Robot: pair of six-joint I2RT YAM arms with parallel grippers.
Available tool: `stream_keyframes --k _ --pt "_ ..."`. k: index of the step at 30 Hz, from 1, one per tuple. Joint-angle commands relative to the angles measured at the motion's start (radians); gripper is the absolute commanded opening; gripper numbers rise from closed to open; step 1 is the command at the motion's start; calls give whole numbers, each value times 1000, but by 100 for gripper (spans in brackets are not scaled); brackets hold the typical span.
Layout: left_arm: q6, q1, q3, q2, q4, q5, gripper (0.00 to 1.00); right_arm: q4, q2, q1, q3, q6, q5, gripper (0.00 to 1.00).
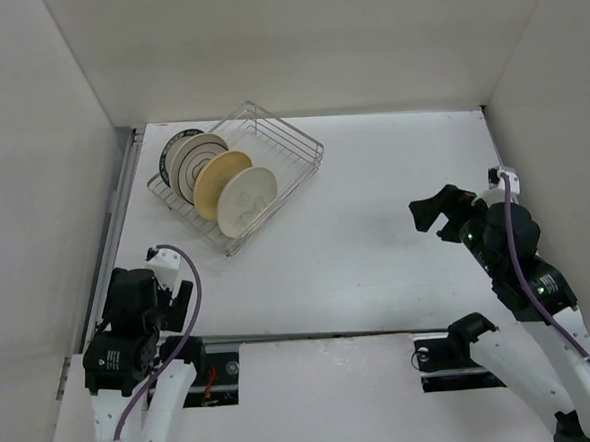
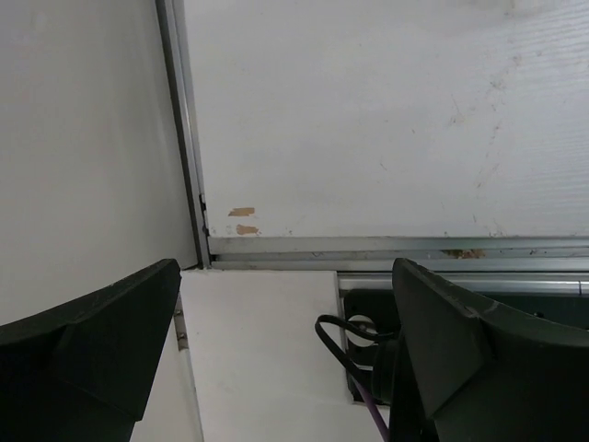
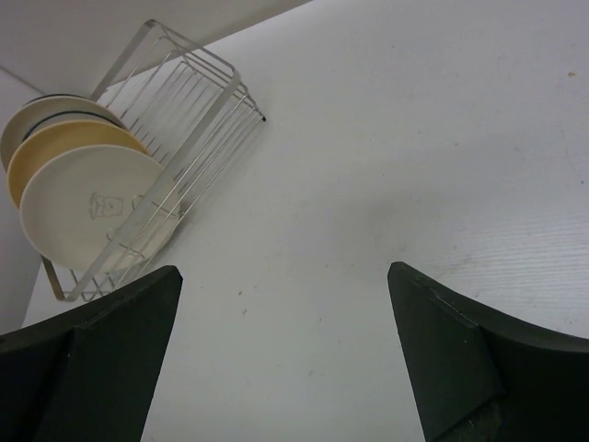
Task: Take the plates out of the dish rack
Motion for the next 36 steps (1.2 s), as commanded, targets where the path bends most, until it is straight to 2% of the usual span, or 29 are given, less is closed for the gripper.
stream_keyframes --k 1,5,9,12,13,15,18,20,22,24,25,27,31,36 --pt "13 -2 65 27 9 -34 99 13 15 0 76 -5 27 100" --pt "12 -2 137 73 57 -54 99 13 35 0 127 -5 75 100" --pt "79 -2 272 190 42 118 99 13 76 0 196 -24 93 100" --pt "101 -2 414 361 31 229 99 39 118 0 240 -59 82 100" --pt "101 -2 468 482 19 268 99 51 130 0 258 -59 73 100" --pt "113 -2 667 613 -43 401 99 64 168 0 259 -85 47 100" --pt "98 -23 953 864 -119 512 99 84 229 0 283 -107 12 100" --pt "75 -71 1051 1005 -120 491 99 84 265 0 295 -107 -9 100" --pt "75 -170 1099 1069 -80 375 95 105 314 0 306 -107 -28 100" --pt "87 -244 1099 1138 -32 315 80 119 346 0 325 -107 -65 100" --pt "76 -255 1099 1156 20 299 73 128 375 0 325 -107 -75 97" --pt "32 -255 1099 1211 64 267 61 128 403 0 351 -107 -86 97" --pt "12 -264 1108 1284 155 181 60 148 451 0 351 -97 -99 95" --pt "35 -312 1122 1368 164 117 59 167 472 0 351 -97 -108 95"
